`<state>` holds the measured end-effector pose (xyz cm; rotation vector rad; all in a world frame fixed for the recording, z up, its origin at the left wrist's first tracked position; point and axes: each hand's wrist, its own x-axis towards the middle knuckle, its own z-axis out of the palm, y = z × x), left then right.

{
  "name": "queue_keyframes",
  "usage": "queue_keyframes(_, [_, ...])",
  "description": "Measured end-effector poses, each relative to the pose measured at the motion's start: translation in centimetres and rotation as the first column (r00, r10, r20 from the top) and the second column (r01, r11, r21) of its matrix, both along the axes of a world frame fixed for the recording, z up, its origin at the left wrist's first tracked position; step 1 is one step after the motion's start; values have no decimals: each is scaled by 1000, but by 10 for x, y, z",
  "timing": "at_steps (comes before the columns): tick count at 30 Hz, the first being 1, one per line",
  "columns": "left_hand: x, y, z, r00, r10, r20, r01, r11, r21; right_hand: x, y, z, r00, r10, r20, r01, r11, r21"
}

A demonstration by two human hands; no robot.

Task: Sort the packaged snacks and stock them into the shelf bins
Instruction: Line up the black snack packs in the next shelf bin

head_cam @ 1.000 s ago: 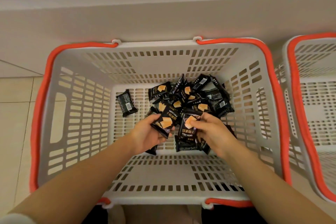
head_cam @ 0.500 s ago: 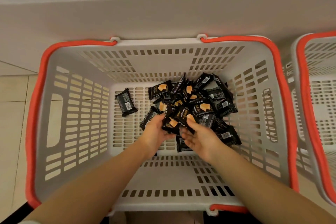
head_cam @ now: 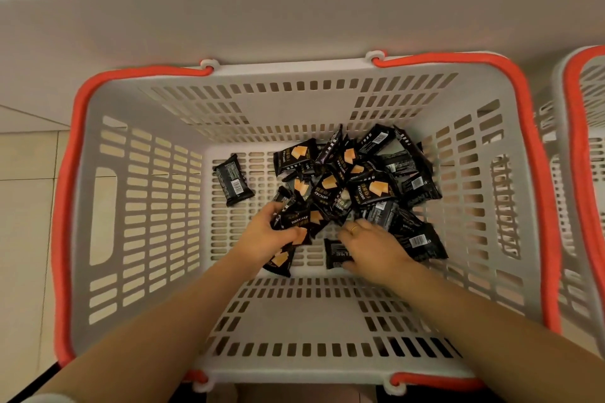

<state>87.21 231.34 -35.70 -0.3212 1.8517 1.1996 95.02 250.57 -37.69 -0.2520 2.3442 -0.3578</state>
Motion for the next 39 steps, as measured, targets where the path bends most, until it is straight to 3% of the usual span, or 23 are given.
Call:
queue_keyframes(2, [-1, -7, 0, 998, -70, 3, 70, 996, -52, 2, -4, -5, 983, 183, -16, -181, 980, 84])
queue_keyframes(4, [0, -10, 1, 992, -128, 14, 128, 989, -69, 1, -5, -6, 972, 233, -22, -230, 969, 94])
queue_keyframes(6, [0, -11, 3, 988, -153, 4, 152, 985, -81, -4, -3, 1, 999, 38, -1, -38, 999, -29])
queue_keyframes(7, [0, -11, 3, 988, -154, -13, 153, 985, -86, -8, 0, 6, 979, -188, 76, 198, 968, -152])
queue_keyframes(8, [0, -11, 4, 987, -154, -35, 150, 984, -91, -12, 2, 13, 864, -443, 241, 498, 825, -267])
queue_keyframes(9, [-1, -9, 5, 987, -150, -58, 144, 985, -92, -16, 4, 18, 637, -609, 473, 768, 555, -321])
queue_keyframes(10, [-2, -8, 6, 987, -139, -75, 133, 987, -87, -20, 7, 23, 370, -619, 692, 929, 224, -296])
queue_keyframes(11, [-3, -6, 7, 990, -118, -81, 112, 991, -74, -23, 10, 29, 152, -523, 839, 974, -63, -216])
queue_keyframes(12, [-5, -5, 8, 993, -88, -81, 84, 995, -53, -25, 14, 34, 20, -392, 920, 960, -250, -127])
queue_keyframes(13, [-7, -2, 10, 995, -59, -82, 57, 998, -30, -27, 17, 39, -44, -283, 958, 936, -347, -59])
queue_keyframes(15, [-10, 3, 14, 996, -28, -82, 28, 1000, 3, -30, 18, 49, -51, -230, 972, 936, -350, -34])
queue_keyframes(18, [-16, 7, 18, 997, -20, -77, 22, 999, 31, -32, 16, 56, 147, -437, 887, 978, -68, -196])
queue_keyframes(22, [-25, 7, 20, 993, -46, -106, 47, 999, 1, -35, 22, 63, 340, -470, 814, 940, 191, -283])
queue_keyframes(24, [-28, 7, 24, 986, -114, -121, 117, 993, 18, -41, 18, 67, 514, -526, 677, 850, 418, -321])
queue_keyframes(26, [-30, 8, 26, 959, -256, -123, 258, 966, 0, -46, 6, 65, 621, -592, 514, 783, 502, -368])
queue_keyframes(29, [-28, 5, 26, 909, -402, -108, 400, 916, -41, -47, -18, 57, 565, -716, 410, 821, 441, -362])
queue_keyframes(31, [-27, -4, 27, 927, -372, -52, 371, 928, -21, -43, -34, 51, 519, -742, 424, 849, 394, -351])
queue_keyframes(35, [-32, -32, 33, 965, -220, 140, 209, 974, 85, -46, -59, 40, 334, -642, 690, 931, 113, -346])
queue_keyframes(39, [-35, -56, 35, 960, -220, 172, 204, 974, 102, -56, -72, 34, 114, -388, 915, 968, -164, -190])
